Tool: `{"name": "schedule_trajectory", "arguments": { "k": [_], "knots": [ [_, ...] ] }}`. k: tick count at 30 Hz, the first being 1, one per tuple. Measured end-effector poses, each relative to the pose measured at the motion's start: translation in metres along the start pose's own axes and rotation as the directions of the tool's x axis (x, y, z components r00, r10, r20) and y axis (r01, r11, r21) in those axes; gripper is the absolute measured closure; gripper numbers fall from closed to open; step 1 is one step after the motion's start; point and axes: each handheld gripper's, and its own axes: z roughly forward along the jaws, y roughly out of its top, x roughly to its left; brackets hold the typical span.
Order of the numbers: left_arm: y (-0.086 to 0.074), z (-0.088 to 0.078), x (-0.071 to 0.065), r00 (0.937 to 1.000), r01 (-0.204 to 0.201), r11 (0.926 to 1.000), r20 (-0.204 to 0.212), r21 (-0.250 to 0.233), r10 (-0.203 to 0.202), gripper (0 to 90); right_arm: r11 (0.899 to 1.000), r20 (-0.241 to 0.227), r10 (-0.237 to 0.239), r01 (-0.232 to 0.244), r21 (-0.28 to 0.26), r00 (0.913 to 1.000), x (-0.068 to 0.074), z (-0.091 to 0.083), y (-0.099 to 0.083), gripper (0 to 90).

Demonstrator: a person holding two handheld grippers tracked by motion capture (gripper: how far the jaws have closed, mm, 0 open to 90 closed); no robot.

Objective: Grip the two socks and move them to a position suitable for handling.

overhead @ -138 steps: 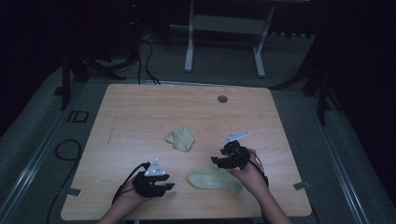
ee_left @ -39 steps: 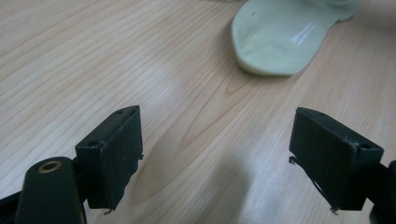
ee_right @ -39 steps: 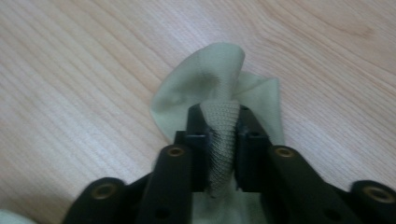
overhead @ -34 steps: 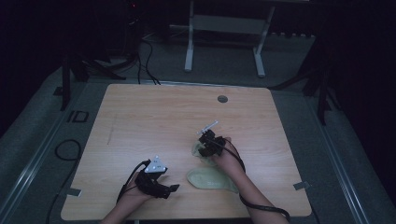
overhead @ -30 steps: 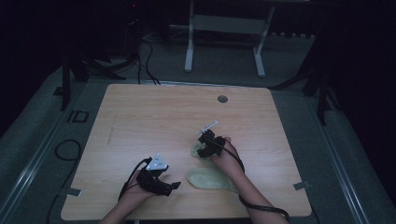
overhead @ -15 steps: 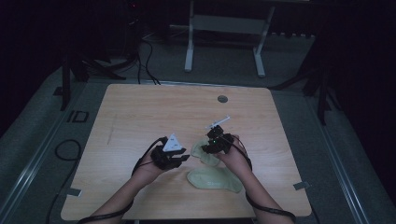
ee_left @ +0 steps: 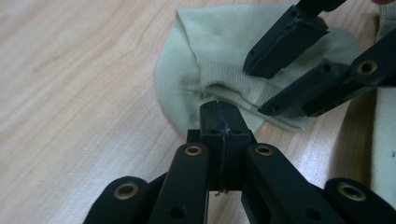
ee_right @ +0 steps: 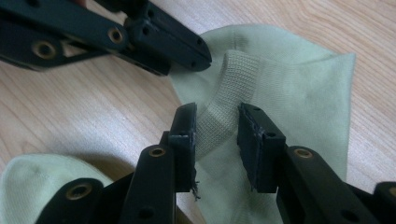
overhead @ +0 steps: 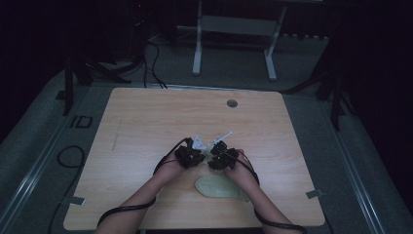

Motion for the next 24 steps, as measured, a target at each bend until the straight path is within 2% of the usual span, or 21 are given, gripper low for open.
{"name": "schedule_trajectory", "arguments": {
  "k": [2,4,6,10,14,16,19,22,23,24],
  "knots": [
    [0.0,0.001,0.001,0.9999,0.012,0.9999,0.003,-0.006,-0.011,89.3,1.0,0.016,-0.012,0.012,-0.006,0.9998,0.002,0.001,-0.001,70.5],
    [0.0,0.001,0.0,1.0,0.007,0.9999,0.001,-0.009,-0.007,89.3,1.0,0.021,-0.012,0.012,-0.01,0.9997,0.002,0.001,-0.001,79.3],
    [-0.001,0.001,0.001,1.0,0.004,1.0,0.004,-0.009,-0.004,89.3,1.0,0.027,-0.015,0.016,-0.008,0.9995,0.003,0.001,-0.001,83.6],
    [-0.002,0.001,0.001,1.0,0.007,0.9998,0.007,-0.02,-0.006,89.4,1.0,0.028,0.0,0.0,-0.002,0.9996,0.001,0.0,0.001,86.7],
    [-0.002,0.001,0.001,1.0,-0.002,0.9998,0.002,-0.021,0.002,89.4,0.999,0.021,0.014,-0.014,-0.034,0.9997,-0.004,-0.011,0.0,87.3],
    [-0.002,0.001,0.001,1.0,-0.005,0.9997,0.004,-0.022,0.005,89.5,0.998,0.037,0.023,-0.021,-0.056,0.999,-0.009,-0.019,0.0,87.4],
    [-0.002,0.001,0.001,0.9999,-0.009,0.9997,0.004,-0.021,0.009,89.4,0.997,0.035,0.044,-0.041,-0.07,0.9984,-0.016,-0.027,0.0,87.3],
    [-0.002,0.001,0.001,0.9999,-0.011,0.9997,0.007,-0.02,0.011,89.4,0.99,0.043,0.094,-0.089,-0.107,0.9946,-0.036,-0.044,-0.003,87.2],
    [-0.001,0.001,0.002,0.9998,-0.02,0.9997,0.009,-0.015,0.02,89.4,0.99,0.043,0.094,-0.089,-0.107,0.9946,-0.036,-0.044,-0.003,87.2],
    [-0.001,0.001,0.002,0.9998,-0.019,0.9997,0.011,-0.018,0.019,89.4,0.987,0.046,0.117,-0.112,-0.115,0.992,-0.044,-0.049,-0.005,87.2]
  ]
}}
